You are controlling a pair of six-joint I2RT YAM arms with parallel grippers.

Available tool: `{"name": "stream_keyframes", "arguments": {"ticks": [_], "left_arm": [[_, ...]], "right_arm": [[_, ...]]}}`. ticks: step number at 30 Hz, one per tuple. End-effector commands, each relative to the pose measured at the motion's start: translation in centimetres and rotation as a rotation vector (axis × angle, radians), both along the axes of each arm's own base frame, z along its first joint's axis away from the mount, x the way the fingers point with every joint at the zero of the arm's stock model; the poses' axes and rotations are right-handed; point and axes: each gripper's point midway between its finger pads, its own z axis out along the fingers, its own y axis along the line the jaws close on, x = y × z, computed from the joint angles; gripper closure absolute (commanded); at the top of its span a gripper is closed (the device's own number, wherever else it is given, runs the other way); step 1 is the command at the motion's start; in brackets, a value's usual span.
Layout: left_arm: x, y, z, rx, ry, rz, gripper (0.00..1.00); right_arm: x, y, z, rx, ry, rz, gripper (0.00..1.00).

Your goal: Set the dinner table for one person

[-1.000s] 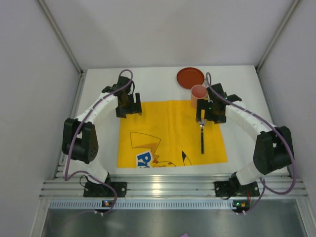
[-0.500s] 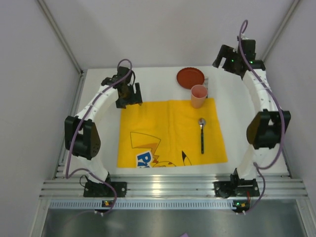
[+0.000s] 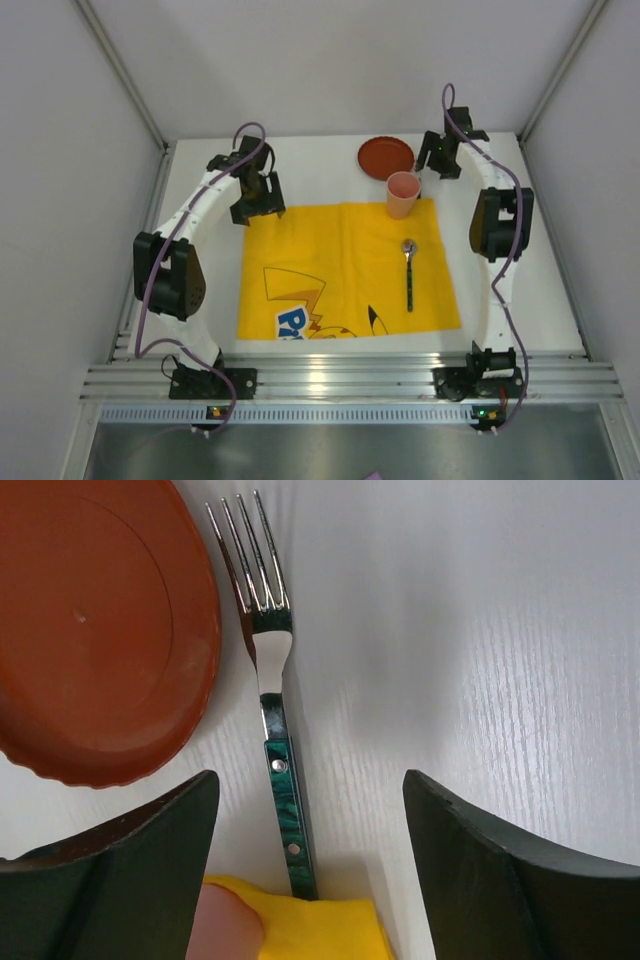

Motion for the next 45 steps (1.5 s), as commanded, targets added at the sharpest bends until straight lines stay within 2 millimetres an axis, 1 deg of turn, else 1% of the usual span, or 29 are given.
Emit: {"name": "stream_keyframes", "arguments": {"ticks": [1,5,6,8,11,12,13,16,17,19,20,22,23,25,28,31,32,33,34,35,36,37,38,39,40,41,43,44,45], "left_arm": [[0.1,0.5,1.5,0.006,-0.016,0.041,0.16],[0.1,0.5,1.5,0.012,-0.008,0.042,0.16],[0.2,0.4,1.5,0.009,-0.006,0.042,0.16],[0.1,0.5,1.4,0.014,0.008,0.039,0.16],[0.1,0.6,1.7,0.024,0.012,0.033,0.17],[0.1,0.7,1.7,0.03,0.014,0.031,0.17],[0.1,0.7,1.9,0.033,0.013,0.027,0.17],[0.2,0.9,2.2,0.047,0.009,0.021,0.17],[0.1,1.0,2.1,0.054,0.016,0.015,0.17],[0.2,1.1,2.3,0.061,0.013,0.011,0.17],[0.2,1.2,2.3,0.065,0.015,0.004,0.17],[0.5,1.2,2.5,0.066,0.009,-0.001,0.17],[0.5,1.1,2.4,0.069,0.015,-0.007,0.17],[0.9,1.0,2.6,0.065,0.004,-0.009,0.16],[1.2,0.8,2.6,0.061,0.001,-0.018,0.17],[1.3,0.6,2.5,0.048,0.002,-0.022,0.17],[1.3,0.4,2.4,0.045,0.004,-0.024,0.17],[1.4,0.3,2.4,0.037,0.003,-0.029,0.17],[1.4,0.1,2.4,0.03,0.001,-0.026,0.17],[1.5,0.1,2.6,0.024,-0.005,-0.025,0.17],[1.4,0.0,2.5,0.018,-0.004,-0.026,0.17],[1.4,-0.1,2.6,0.011,-0.007,-0.024,0.17],[1.5,-0.2,2.8,0.003,-0.021,-0.027,0.17],[1.3,-0.3,2.7,0.0,-0.019,-0.025,0.17],[1.3,-0.3,2.7,-0.006,-0.024,-0.024,0.17],[1.4,-0.4,3.2,-0.014,-0.047,-0.024,0.17],[1.0,-0.3,3.0,-0.019,-0.052,-0.024,0.17],[0.9,-0.3,3.5,-0.024,-0.072,-0.024,0.17],[0.7,-0.3,3.2,-0.026,-0.074,-0.025,0.17]], "right_arm": [[0.7,2.1,1.5,-0.041,-0.039,0.032,0.27],[0.1,2.9,-0.9,-0.093,0.011,0.034,0.35],[-0.1,2.4,-1.2,-0.125,0.023,0.022,0.37],[-0.3,2.4,-2.2,-0.158,0.044,0.021,0.41],[-0.4,1.2,-3.0,-0.221,0.062,0.005,0.44],[-0.6,0.7,-3.6,-0.25,0.081,-0.003,0.45],[-0.8,0.5,-4.2,-0.265,0.094,-0.004,0.5],[-0.8,0.0,-5.0,-0.285,0.113,-0.012,0.58],[-0.9,0.0,-5.6,-0.286,0.136,-0.007,0.65],[-0.7,-0.4,-5.8,-0.288,0.148,-0.021,0.72],[-0.6,-0.6,-5.7,-0.29,0.15,-0.027,0.78],[-0.7,-1.3,-5.9,-0.29,0.157,-0.042,0.83],[-1.0,-1.7,-6.1,-0.286,0.169,-0.047,0.91],[-1.2,-2.1,-6.5,-0.268,0.182,-0.049,1.0],[-1.2,-2.9,-6.0,-0.279,0.174,-0.056,1.0],[-0.4,-4.7,-2.9,-0.331,0.115,-0.089,1.0],[0.1,-5.4,-0.5,-0.339,0.068,-0.113,1.0],[0.3,-6.6,0.8,-0.363,0.045,-0.143,1.0],[0.5,-7.2,2.3,-0.381,0.02,-0.147,1.0],[0.5,-7.9,4.7,-0.397,-0.02,-0.162,1.0],[0.2,-9.1,6.1,-0.426,-0.033,-0.187,1.0],[-0.2,-9.9,7.1,-0.435,-0.042,-0.206,1.0],[-0.7,-10.4,9.7,-0.437,-0.079,-0.229,1.0],[-1.0,-10.8,10.8,-0.438,-0.096,-0.24,1.0],[-1.5,-10.9,11.7,-0.436,-0.105,-0.245,1.0],[-2.2,-10.7,14.3,-0.421,-0.147,-0.251,1.0],[-3.3,-9.9,16.1,-0.402,-0.171,-0.251,1.0],[-4.3,-9.3,18.5,-0.392,-0.212,-0.249,1.0],[-4.7,-8.0,19.5,-0.386,-0.23,-0.232,1.0]]}}
